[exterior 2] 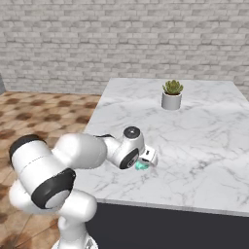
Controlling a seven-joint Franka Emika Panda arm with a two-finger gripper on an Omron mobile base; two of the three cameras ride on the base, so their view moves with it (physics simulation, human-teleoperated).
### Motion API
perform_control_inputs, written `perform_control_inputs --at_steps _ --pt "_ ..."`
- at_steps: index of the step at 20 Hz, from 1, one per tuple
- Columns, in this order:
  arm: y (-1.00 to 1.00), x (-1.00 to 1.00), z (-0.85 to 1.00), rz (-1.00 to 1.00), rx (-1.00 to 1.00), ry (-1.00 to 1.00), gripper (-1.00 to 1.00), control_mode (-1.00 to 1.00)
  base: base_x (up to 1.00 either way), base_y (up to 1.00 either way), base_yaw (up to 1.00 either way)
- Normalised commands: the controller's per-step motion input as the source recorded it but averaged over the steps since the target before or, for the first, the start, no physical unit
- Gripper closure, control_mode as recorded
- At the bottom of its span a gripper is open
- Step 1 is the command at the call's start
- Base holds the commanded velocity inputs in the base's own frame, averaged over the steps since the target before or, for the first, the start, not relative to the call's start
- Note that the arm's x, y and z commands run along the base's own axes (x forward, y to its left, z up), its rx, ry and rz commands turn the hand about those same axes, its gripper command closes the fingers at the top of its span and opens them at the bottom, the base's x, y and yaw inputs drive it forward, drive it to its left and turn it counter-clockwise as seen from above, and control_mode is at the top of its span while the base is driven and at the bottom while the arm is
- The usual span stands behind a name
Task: Clear the mugs and bowl far away from the sink.
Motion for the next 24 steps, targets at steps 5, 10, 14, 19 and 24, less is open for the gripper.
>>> perform_control_inputs --at_steps 5,10,14,19,24 --pt "0.06 -0.31 0.98 0.00 0.00 -0.32 -1.00 -1.00 0.00 0.00 0.00" --pt "0.12 -0.29 1.00 -0.06 0.00 -0.26 -1.00 -1.00 0.00 0.00 0.00" --pt "0.06 -0.29 1.00 -0.12 0.00 -0.22 -1.00 -1.00 0.00 0.00 0.00" --pt "0.00 -0.38 0.64 -0.15 0.00 -0.13 -1.00 1.00 -0.15 0.00 -0.11" --pt "0.00 0.00 0.00 0.00 0.00 0.00 -1.00 1.00 -0.49 0.07 -0.89"
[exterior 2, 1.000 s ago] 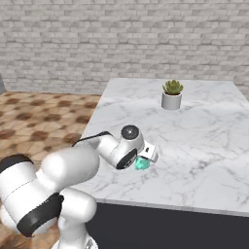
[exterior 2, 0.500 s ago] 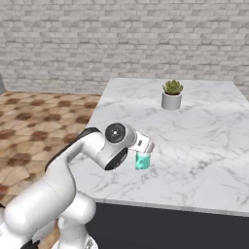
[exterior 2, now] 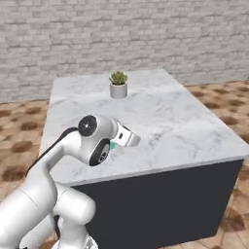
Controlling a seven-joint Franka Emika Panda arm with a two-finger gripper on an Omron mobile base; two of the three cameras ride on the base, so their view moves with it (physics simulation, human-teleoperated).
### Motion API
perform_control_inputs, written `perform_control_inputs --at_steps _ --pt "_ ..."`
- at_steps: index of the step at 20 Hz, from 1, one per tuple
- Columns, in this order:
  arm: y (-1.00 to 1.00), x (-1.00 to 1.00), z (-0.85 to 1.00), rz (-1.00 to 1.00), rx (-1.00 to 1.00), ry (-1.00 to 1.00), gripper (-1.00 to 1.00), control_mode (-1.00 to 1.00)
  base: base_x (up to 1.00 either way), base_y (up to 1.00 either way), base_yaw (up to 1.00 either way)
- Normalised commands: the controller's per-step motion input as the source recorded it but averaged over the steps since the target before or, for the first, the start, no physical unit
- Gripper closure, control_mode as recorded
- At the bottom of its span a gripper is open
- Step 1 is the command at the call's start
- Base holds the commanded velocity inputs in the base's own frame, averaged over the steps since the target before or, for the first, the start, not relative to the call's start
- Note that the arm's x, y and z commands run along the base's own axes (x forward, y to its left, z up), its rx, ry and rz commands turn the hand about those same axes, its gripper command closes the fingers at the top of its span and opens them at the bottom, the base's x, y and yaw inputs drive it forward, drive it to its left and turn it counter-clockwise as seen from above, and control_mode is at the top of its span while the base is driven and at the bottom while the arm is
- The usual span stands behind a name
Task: Clear the mugs and bowl far away from the sink.
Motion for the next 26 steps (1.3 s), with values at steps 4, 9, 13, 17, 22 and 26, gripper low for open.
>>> perform_control_inputs --at_steps 4,9,13,17,22,26 --pt "0.00 0.00 0.00 0.00 0.00 0.00 -1.00 1.00 -0.10 0.08 -1.00" --pt "0.00 0.00 0.00 0.00 0.00 0.00 -1.00 1.00 -0.03 0.04 -1.00" --pt "0.00 0.00 0.00 0.00 0.00 0.00 -1.00 1.00 0.00 0.00 -1.00" --pt "0.00 0.00 0.00 0.00 0.00 0.00 -1.00 1.00 0.00 0.00 -1.00" --pt "0.00 0.00 0.00 0.00 0.00 0.00 -1.00 1.00 0.00 0.00 -1.00" --pt "0.00 0.00 0.00 0.00 0.00 0.00 -1.00 1.00 0.00 0.00 -1.00"
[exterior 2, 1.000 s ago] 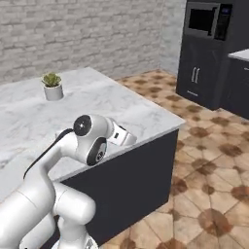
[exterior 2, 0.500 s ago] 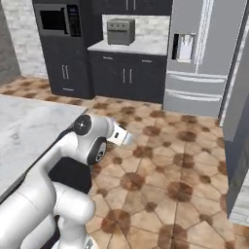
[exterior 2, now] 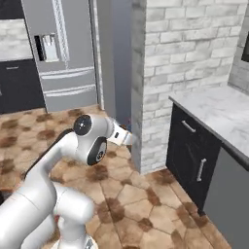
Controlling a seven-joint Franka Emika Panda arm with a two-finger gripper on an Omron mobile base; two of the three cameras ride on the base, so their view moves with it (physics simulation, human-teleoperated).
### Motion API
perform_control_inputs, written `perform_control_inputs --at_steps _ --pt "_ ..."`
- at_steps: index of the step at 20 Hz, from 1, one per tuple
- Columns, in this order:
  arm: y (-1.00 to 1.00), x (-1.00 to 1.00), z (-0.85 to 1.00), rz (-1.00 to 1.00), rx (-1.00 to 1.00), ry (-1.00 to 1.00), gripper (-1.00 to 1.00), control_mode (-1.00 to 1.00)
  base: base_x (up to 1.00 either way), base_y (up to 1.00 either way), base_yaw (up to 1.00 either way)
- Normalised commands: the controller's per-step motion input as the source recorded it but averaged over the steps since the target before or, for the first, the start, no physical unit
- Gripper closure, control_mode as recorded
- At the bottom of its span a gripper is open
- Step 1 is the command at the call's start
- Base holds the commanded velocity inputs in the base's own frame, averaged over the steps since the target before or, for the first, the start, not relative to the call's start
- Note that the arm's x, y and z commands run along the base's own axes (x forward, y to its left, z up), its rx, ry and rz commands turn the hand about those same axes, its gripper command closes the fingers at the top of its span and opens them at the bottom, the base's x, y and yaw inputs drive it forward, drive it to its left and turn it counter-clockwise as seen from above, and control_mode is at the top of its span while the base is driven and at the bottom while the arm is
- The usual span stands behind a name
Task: Clear the mugs and bowl far away from the sink.
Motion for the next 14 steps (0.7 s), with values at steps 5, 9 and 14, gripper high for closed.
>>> perform_control_inputs --at_steps 5,9,14 --pt "0.00 0.00 0.00 0.00 0.00 0.00 -1.00 1.00 0.00 -0.01 -1.00" --pt "0.00 0.00 0.00 0.00 0.00 0.00 -1.00 1.00 -0.04 -0.37 -0.85" --pt "0.00 0.00 0.00 0.00 0.00 0.00 -1.00 1.00 -0.02 -0.20 -0.11"
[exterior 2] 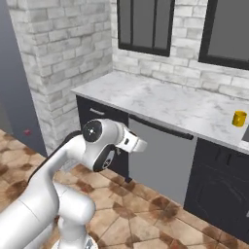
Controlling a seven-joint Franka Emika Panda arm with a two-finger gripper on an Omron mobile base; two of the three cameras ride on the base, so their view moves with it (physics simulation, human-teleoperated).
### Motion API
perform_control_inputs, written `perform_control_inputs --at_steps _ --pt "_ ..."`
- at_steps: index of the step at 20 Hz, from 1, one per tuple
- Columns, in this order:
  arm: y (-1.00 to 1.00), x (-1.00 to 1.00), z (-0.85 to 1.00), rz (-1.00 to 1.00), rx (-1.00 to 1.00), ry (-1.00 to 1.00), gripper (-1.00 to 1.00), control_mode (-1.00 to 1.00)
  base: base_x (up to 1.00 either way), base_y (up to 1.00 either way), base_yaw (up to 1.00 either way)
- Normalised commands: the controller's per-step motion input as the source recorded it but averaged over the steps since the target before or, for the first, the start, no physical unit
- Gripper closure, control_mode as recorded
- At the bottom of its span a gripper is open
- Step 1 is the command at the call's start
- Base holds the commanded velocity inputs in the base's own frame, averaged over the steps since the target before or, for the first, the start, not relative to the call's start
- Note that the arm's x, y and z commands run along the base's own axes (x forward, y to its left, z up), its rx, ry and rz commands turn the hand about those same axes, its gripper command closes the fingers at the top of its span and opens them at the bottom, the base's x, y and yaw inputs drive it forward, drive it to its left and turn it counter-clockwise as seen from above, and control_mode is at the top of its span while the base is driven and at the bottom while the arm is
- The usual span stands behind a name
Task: Clear the mugs and bowl far away from the sink.
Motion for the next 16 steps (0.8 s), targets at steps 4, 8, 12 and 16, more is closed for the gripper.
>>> perform_control_inputs --at_steps 4,8,12,16 --pt "0.00 0.00 0.00 0.00 0.00 0.00 -1.00 1.00 0.28 -0.94 0.15" --pt "0.00 0.00 0.00 0.00 0.00 0.00 -1.00 1.00 0.32 -1.00 0.17" --pt "0.00 0.00 0.00 0.00 0.00 0.00 -1.00 1.00 0.69 -0.68 0.02" --pt "0.00 0.00 0.00 0.00 0.00 0.00 -1.00 1.00 0.85 -0.26 -0.02"
